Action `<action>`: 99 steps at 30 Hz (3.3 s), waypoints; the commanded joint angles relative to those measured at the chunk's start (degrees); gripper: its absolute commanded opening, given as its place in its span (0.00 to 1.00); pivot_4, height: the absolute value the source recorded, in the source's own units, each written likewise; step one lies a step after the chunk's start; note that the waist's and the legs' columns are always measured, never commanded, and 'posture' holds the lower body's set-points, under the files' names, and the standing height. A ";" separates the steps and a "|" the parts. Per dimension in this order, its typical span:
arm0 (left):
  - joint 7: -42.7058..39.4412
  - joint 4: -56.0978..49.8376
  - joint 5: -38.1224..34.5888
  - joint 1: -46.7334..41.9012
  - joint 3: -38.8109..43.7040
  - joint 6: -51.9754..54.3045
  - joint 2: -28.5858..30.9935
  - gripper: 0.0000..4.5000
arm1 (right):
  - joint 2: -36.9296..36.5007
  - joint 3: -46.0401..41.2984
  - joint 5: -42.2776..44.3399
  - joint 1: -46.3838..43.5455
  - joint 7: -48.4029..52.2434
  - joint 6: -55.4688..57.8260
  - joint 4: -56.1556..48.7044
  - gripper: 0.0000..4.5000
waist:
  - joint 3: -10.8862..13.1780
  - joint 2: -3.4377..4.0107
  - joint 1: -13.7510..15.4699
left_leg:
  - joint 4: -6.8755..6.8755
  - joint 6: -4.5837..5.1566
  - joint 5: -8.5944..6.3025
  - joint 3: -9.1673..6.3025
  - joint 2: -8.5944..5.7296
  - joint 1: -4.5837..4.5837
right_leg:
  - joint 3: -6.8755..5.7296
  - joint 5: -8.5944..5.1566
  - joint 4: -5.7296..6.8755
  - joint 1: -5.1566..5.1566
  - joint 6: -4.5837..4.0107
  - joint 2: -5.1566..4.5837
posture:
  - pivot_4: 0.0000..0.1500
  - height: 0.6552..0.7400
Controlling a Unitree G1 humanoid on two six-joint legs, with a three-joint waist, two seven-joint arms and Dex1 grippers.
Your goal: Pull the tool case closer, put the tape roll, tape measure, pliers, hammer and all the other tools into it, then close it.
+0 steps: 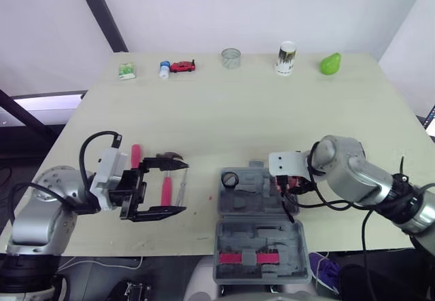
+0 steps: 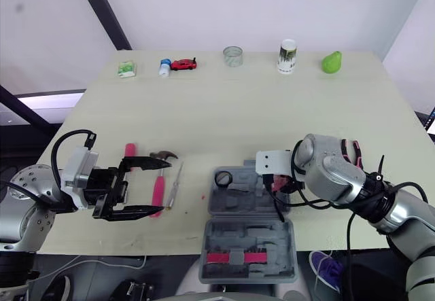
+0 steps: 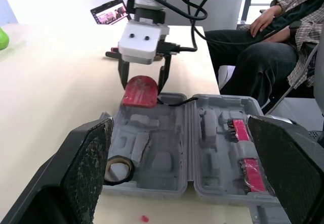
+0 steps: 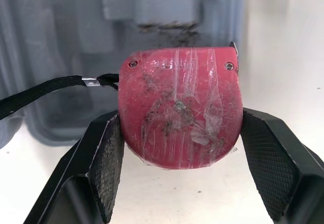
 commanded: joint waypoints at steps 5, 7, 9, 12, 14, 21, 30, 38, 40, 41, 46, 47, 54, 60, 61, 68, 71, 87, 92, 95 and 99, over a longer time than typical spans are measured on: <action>0.14 -0.10 0.19 -1.40 0.95 -0.56 -0.05 1.00 | 0.37 0.44 -2.42 0.88 -1.37 -1.48 -0.37 0.64 | 0.00 0.00 -0.14 | 0.00 0.00 0.00 0.00 0.00 0.01 | 0.01 0.00 0.02 -0.01 0.00 0.02 | 1.00 1.00; 0.09 0.00 0.28 -1.71 0.74 -0.51 -0.07 1.00 | 1.38 0.88 -3.38 0.82 -2.13 -1.82 1.45 0.64 | 0.00 0.00 -0.12 | 0.00 0.00 0.00 0.00 0.00 0.01 | 0.01 0.00 0.02 -0.01 0.00 0.02 | 1.00 1.00; 0.09 0.08 0.39 -1.88 0.62 -0.54 -0.09 1.00 | 2.30 1.06 -3.79 0.72 -2.41 -2.16 2.89 0.64 | -0.01 -0.01 -0.13 | 0.00 0.00 0.00 0.00 0.00 0.03 | 0.01 0.00 0.02 0.00 0.00 0.02 | 1.00 1.00; 0.36 -0.32 0.45 -1.81 0.51 -0.32 -0.26 1.00 | 3.50 0.86 -4.15 0.77 -2.31 -2.46 3.78 0.64 | -0.01 -0.02 -0.08 | 0.01 0.00 0.00 0.02 0.00 0.03 | 0.02 0.00 0.03 0.01 0.00 0.02 | 1.00 1.00; 0.63 -0.72 0.47 -1.69 0.44 -0.08 -0.39 1.00 | 4.17 0.92 -4.49 0.80 -2.25 -3.52 4.61 0.64 | -0.02 -0.03 -0.08 | 0.01 0.00 0.00 0.02 0.00 0.04 | 0.02 0.00 0.03 0.01 0.00 0.02 | 1.00 1.00; 1.24 -1.58 0.35 -1.40 0.66 0.71 -0.30 1.00 | 5.62 0.82 -4.83 1.09 -1.18 -5.50 5.41 0.64 | -0.03 -0.05 -0.24 | 0.01 0.00 0.00 0.02 0.01 0.08 | 0.03 0.00 0.10 0.01 0.00 0.05 | 1.00 1.00; 2.28 -2.64 0.32 -1.25 0.58 1.58 -0.49 1.00 | 7.09 -0.25 -5.15 1.28 -1.40 -5.95 7.21 0.64 | -0.06 -0.10 -0.50 | 0.01 0.00 0.00 0.02 0.02 0.15 | 0.05 0.00 0.20 0.01 -0.01 0.06 | 1.00 1.00; 2.04 -2.68 0.40 -1.64 -0.21 1.83 -0.68 1.00 | 6.91 -1.00 -5.67 1.77 -1.43 -5.44 6.78 0.97 | -0.06 -0.10 -0.39 | 0.03 0.00 0.00 0.04 0.01 0.15 | 0.06 -0.01 0.24 0.01 -0.01 0.04 | 1.00 1.00; 2.00 -2.80 0.36 -1.65 -0.33 1.91 -0.68 1.00 | 6.44 -0.93 -5.82 1.80 -0.90 -5.27 6.33 0.97 | -0.05 -0.10 -0.27 | 0.04 -0.01 0.00 0.04 0.01 0.15 | 0.06 -0.01 0.24 0.01 -0.01 0.03 | 1.00 1.00; 2.00 -2.82 0.36 -1.67 -0.34 1.92 -0.68 1.00 | 6.12 -0.81 -6.18 1.86 -0.85 -5.41 6.12 0.97 | -0.05 -0.09 -0.24 | 0.04 -0.01 0.00 0.03 0.01 0.15 | 0.06 0.00 0.24 0.01 -0.01 0.04 | 1.00 1.00; 1.97 -2.68 0.31 -1.90 -0.49 1.94 -0.62 1.00 | 5.79 -1.31 -6.64 1.95 -0.59 -5.33 5.22 0.97 | -0.05 -0.09 -0.14 | 0.04 -0.01 0.00 0.04 0.01 0.15 | 0.06 -0.01 0.24 0.01 -0.01 0.03 | 1.00 1.00; 1.99 -2.69 0.29 -2.00 -0.53 1.99 -0.61 1.00 | 5.77 -1.43 -6.65 1.81 -0.42 -5.19 5.04 0.97 | -0.05 -0.09 -0.14 | 0.04 -0.01 0.00 0.04 0.01 0.15 | 0.06 -0.01 0.24 0.01 -0.01 0.03 | 1.00 1.00; 2.14 -2.83 0.19 -2.51 -0.77 2.29 -0.70 1.00 | 3.53 -2.66 -6.35 0.10 2.41 -2.67 1.77 0.97 | -0.01 -0.07 -0.11 | 0.04 0.00 0.00 0.04 0.00 0.12 | 0.06 -0.01 0.22 0.00 -0.01 0.03 | 1.00 1.00; 2.17 -2.86 0.12 -2.97 -1.14 2.66 -0.90 1.00 | 2.16 -4.08 -5.32 -0.57 3.42 -1.61 0.20 0.97 | 0.00 -0.07 -0.12 | 0.03 0.00 0.00 0.03 0.00 0.12 | 0.06 -0.01 0.21 -0.01 -0.01 0.03 | 1.00 1.00; 2.18 -2.82 0.10 -3.09 -1.15 2.73 -0.93 1.00 | 1.61 -4.84 -4.99 -0.83 3.65 -1.51 -0.14 0.97 | 0.00 -0.07 -0.12 | 0.04 0.00 0.00 0.03 0.00 0.12 | 0.06 -0.01 0.21 -0.01 -0.01 0.03 | 1.00 1.00; 2.48 -2.58 0.03 -3.67 -1.25 2.80 -1.38 1.00 | 3.26 -20.78 4.86 3.67 -0.84 -6.17 0.39 0.97 | 0.02 -0.10 -0.02 | 0.03 0.00 0.00 0.01 0.01 0.10 | 0.04 -0.01 0.18 0.01 -0.02 0.02 | 1.00 1.00; 2.43 -2.27 0.22 -4.09 -1.40 2.68 -1.61 1.00 | 6.17 -27.85 10.32 7.38 -3.19 -11.30 2.12 0.92 | 0.02 -0.10 -0.01 | 0.01 0.00 0.00 0.03 0.01 0.10 | 0.05 -0.01 0.16 0.02 -0.01 0.02 | 1.00 1.00; 1.42 -0.78 0.93 -4.43 -1.21 1.47 -1.84 1.00 | 13.74 -43.38 25.23 30.69 -12.46 -39.24 7.91 0.49 | 0.04 -0.12 -0.01 | 0.01 0.00 0.00 0.05 0.02 0.10 | 0.08 0.00 0.17 0.03 -0.01 0.05 | 1.00 1.00; 1.05 -0.54 0.71 -4.35 -0.94 1.39 -1.59 1.00 | 16.45 -45.99 27.82 34.16 -13.35 -47.01 13.74 0.29 | 0.04 -0.11 0.04 | 0.02 0.00 0.00 0.09 0.02 0.11 | 0.11 0.00 0.17 0.04 0.00 0.04 | 1.00 1.00; 0.79 -0.17 0.76 -4.53 -0.75 1.33 -1.41 1.00 | 15.89 -44.84 27.26 34.72 -12.46 -50.90 15.63 0.22 | 0.04 -0.11 0.01 | 0.03 0.00 0.00 0.09 0.01 0.13 | 0.11 0.00 0.19 0.04 0.00 0.04 | 1.00 1.00; 0.48 0.56 0.91 -5.43 -1.07 1.41 -1.28 1.00 | 16.48 -45.18 27.18 33.80 -11.82 -57.98 23.35 0.22 | 0.04 -0.12 0.02 | 0.03 0.00 0.00 0.09 0.02 0.14 | 0.11 0.00 0.20 0.04 0.00 0.08 | 1.00 1.00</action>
